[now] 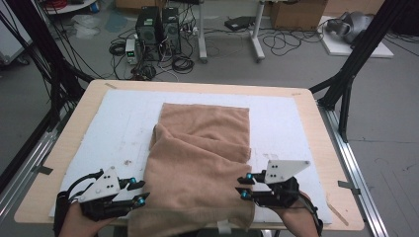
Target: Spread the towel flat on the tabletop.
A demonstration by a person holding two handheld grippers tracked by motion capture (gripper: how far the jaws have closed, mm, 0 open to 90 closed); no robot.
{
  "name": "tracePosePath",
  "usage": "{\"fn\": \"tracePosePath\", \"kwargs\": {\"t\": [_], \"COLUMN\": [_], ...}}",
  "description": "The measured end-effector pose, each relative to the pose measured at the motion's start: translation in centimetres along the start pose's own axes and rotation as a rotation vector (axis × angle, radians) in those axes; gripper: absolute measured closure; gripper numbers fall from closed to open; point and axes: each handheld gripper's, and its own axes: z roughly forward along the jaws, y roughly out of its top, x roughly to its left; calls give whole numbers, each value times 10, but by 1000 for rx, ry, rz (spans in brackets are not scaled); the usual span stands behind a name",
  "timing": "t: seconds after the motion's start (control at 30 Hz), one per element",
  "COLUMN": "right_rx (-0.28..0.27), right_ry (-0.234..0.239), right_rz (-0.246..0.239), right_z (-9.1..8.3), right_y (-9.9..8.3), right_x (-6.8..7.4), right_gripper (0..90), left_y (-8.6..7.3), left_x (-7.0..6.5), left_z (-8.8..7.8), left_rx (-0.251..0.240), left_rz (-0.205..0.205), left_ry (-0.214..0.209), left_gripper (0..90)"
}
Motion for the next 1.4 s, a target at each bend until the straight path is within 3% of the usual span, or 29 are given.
{"fn": "tracePosePath", "kwargs": {"t": [0.07, 0.1, 0.13, 0.17, 0.23, 0.27, 0.33, 0.37, 0.43, 0.5, 0.67, 0.77, 0.9, 0.97, 1.1, 1.13, 1.17, 1.23, 1.3, 1.33, 1.4], "right_rx": [6, 29, 29, 50, 81, 99, 116, 151, 181, 186, 194, 209, 182, 179, 163, 153, 147, 134, 106, 91, 54], "right_ry": [-35, -52, -52, -57, -52, -50, -41, -34, -28, -43, -85, -85, -56, -27, 28, 44, 59, 84, 105, 101, 95], "right_rz": [22, 55, 55, 73, 81, 86, 91, 90, 89, 73, 39, 17, 16, 16, 1, -6, -5, -11, -21, -26, -31], "right_z": [7, 19, 19, 34, 47, 53, 58, 67, 74, 79, 80, 80, 73, 69, 59, 55, 51, 44, 36, 33, 26], "right_y": [-4, -11, -11, -21, -30, -34, -39, -46, -52, -57, -56, -53, -50, -47, -42, -41, -40, -36, -31, -27, -20], "right_x": [-13, -29, -29, -41, -49, -52, -54, -56, -56, -55, -54, -52, -45, -38, -21, -15, -10, 0, 7, 10, 10], "right_gripper": [655, 631, 631, 609, 601, 597, 595, 596, 609, 652, 789, 829, 840, 840, 839, 839, 837, 821, 759, 751, 709], "left_y": [-2, -4, -6, -8, -17, -17, -23, -29, -31, -37, -38, -37, -36, -35, -34, -34, -32, -30, -27, -27, -24], "left_x": [11, 16, 22, 27, 39, 39, 45, 48, 49, 48, 44, 39, 31, 22, 5, 5, -5, -15, -21, -21, -18], "left_z": [11, 18, 26, 34, 58, 58, 72, 82, 86, 93, 92, 91, 79, 62, 35, 35, 22, 11, 5, 5, 5], "left_rx": [5, 9, 9, 11, 60, 60, 107, 152, 173, 208, 194, 199, 166, 134, 118, 118, 105, 101, 97, 97, 83], "left_rz": [-14, -16, -34, -40, -47, -47, -54, -59, -56, -35, -29, -6, -3, 1, 17, 17, 31, 51, 62, 62, 67], "left_ry": [18, 35, 35, 38, 54, 54, 50, 50, 46, 19, 7, 24, 15, -1, -14, -14, -30, -49, -58, -58, -56], "left_gripper": [571, 551, 551, 542, 538, 540, 543, 547, 573, 614, 831, 858, 862, 862, 863, 863, 862, 859, 812, 742, 693]}}
